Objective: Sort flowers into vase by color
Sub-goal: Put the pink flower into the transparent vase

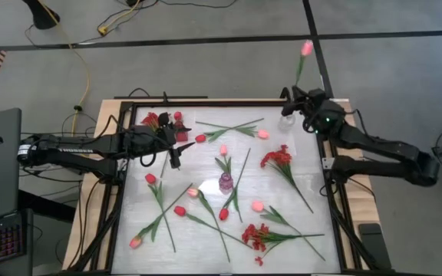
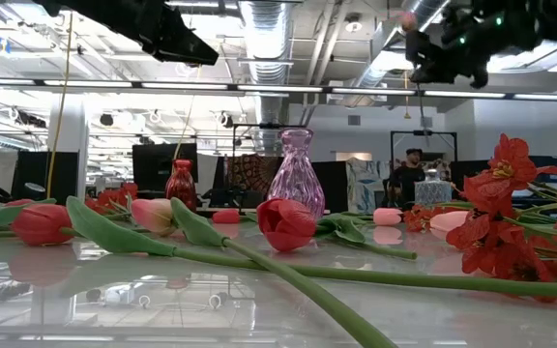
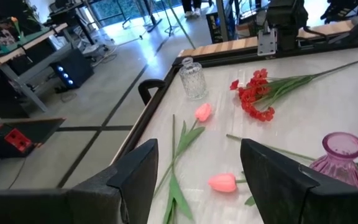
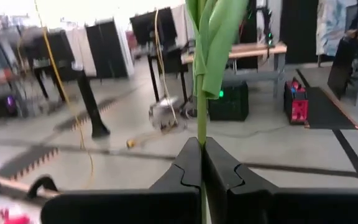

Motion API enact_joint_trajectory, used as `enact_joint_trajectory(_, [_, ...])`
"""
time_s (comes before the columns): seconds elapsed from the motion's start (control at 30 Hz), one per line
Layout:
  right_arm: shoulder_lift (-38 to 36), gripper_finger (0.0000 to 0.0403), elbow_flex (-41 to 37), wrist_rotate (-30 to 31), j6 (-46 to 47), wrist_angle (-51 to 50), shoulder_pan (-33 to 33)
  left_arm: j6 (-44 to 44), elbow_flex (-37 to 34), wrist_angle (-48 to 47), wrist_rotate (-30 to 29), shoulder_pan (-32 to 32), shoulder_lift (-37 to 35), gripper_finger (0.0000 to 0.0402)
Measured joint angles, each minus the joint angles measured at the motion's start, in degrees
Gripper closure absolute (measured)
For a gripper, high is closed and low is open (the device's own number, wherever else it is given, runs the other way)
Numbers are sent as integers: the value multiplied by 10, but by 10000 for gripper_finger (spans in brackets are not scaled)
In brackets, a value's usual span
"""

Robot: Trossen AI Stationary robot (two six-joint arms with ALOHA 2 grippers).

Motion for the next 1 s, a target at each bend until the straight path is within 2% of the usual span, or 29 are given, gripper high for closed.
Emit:
enact_joint_trajectory(0.1, [0, 378, -38, -1, 4, 59, -13, -1, 0, -1, 0, 0, 0, 184])
enact_joint_trajectory(0.23, [2, 378, -53, 0, 1, 73, -29, -1, 0, -1, 0, 0, 0, 184])
enact_joint_trajectory(0.47, [3, 378, -54, -1, -11, 69, -48, -6, 0, -1, 0, 0, 0, 184])
enact_joint_trajectory(0.67, [33, 378, -54, -1, -11, 72, -58, -6, 0, -1, 0, 0, 0, 184])
enact_joint_trajectory(1.0, [72, 376, -54, -2, -22, 123, -63, 1, 0, 5, 0, 0, 26, 184])
